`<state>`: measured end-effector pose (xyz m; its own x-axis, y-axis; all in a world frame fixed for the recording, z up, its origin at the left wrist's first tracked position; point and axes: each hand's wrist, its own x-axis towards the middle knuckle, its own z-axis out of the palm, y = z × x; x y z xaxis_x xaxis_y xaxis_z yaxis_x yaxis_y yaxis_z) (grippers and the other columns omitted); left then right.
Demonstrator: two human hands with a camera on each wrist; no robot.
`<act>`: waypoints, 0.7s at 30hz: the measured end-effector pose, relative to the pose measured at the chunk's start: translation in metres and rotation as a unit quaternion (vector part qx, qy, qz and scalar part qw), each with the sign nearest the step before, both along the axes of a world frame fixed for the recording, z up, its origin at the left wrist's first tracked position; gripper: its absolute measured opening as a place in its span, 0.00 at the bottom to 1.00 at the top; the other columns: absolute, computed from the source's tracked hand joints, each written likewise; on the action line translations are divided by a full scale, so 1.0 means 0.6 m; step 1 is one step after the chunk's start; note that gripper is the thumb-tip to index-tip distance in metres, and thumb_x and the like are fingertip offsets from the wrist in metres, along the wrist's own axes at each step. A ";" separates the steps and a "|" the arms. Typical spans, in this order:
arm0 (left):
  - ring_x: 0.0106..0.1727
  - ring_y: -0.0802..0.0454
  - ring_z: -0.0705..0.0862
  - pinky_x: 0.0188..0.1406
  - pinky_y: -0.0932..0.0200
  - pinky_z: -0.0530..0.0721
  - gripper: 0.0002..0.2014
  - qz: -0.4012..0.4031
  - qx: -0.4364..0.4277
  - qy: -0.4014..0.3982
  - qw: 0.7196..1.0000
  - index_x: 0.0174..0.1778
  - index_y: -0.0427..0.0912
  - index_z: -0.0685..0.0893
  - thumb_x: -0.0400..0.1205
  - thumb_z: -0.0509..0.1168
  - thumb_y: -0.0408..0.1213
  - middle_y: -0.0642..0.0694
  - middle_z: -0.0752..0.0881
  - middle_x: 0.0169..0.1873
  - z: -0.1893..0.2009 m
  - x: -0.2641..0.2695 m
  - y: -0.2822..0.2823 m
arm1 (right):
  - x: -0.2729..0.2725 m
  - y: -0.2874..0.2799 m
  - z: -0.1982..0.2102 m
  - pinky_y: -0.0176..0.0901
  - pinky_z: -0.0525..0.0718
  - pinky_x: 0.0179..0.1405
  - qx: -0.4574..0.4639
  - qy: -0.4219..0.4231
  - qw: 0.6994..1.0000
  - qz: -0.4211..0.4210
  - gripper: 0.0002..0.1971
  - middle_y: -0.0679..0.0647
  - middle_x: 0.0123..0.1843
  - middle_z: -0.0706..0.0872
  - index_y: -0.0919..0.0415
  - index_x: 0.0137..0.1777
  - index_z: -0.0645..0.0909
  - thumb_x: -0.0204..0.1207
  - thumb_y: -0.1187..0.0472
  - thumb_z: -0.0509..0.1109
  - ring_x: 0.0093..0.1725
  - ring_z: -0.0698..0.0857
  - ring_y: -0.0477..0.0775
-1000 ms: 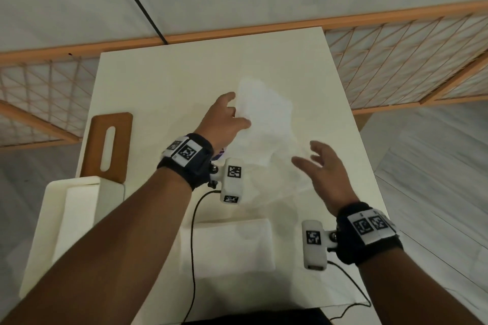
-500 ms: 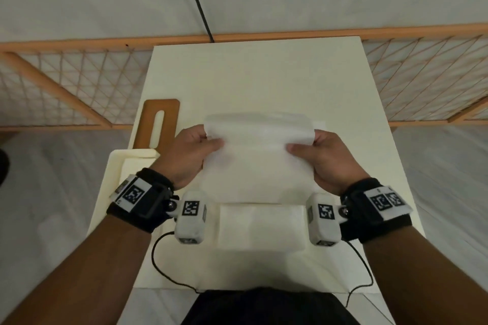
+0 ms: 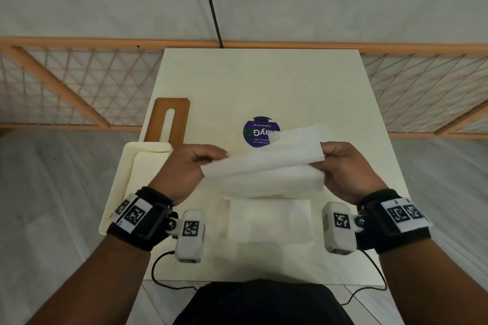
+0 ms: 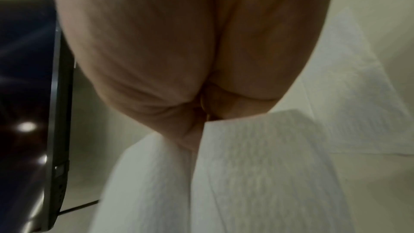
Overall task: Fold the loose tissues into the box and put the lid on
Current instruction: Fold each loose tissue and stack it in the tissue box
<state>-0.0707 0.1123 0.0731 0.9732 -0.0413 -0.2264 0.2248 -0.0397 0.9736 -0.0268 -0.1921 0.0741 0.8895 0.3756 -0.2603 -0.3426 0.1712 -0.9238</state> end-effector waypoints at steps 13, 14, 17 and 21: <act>0.48 0.48 0.92 0.50 0.56 0.89 0.13 0.072 0.024 0.009 0.997 0.49 0.42 0.92 0.76 0.74 0.20 0.44 0.93 0.44 -0.008 -0.041 -0.015 | -0.016 -0.001 -0.037 0.58 0.76 0.46 -0.119 0.006 0.992 -0.051 0.06 0.70 0.43 0.86 0.62 0.41 0.90 0.64 0.68 0.78 0.41 0.80 0.64; 0.50 0.45 0.92 0.51 0.52 0.89 0.15 0.071 0.006 0.028 0.997 0.51 0.42 0.91 0.75 0.73 0.19 0.43 0.93 0.47 -0.011 -0.044 -0.016 | -0.018 -0.002 -0.039 0.57 0.75 0.45 -0.138 -0.002 0.989 -0.053 0.04 0.73 0.43 0.85 0.62 0.41 0.91 0.66 0.68 0.77 0.41 0.80 0.63; 0.52 0.45 0.92 0.54 0.48 0.89 0.15 0.057 0.019 0.053 0.997 0.51 0.44 0.91 0.76 0.74 0.20 0.44 0.93 0.50 -0.030 -0.052 -0.020 | -0.028 -0.005 -0.046 0.50 0.80 0.42 -0.208 -0.012 0.978 -0.033 0.08 0.68 0.46 0.90 0.61 0.42 0.92 0.76 0.72 0.74 0.39 0.84 0.58; 0.47 0.54 0.90 0.52 0.56 0.88 0.16 0.039 0.093 0.082 0.992 0.49 0.51 0.93 0.73 0.78 0.24 0.46 0.93 0.43 -0.070 -0.065 -0.022 | -0.046 -0.013 -0.059 0.37 0.84 0.35 -0.241 0.016 0.970 0.008 0.12 0.59 0.48 0.93 0.63 0.50 0.90 0.70 0.76 0.77 0.38 0.91 0.51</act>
<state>-0.1097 0.0993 0.0309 0.9214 0.0902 -0.3781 0.3886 -0.1908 0.9015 -0.0541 -0.2001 0.0385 0.8729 0.2171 -0.4369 -0.3716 -0.2844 -0.8838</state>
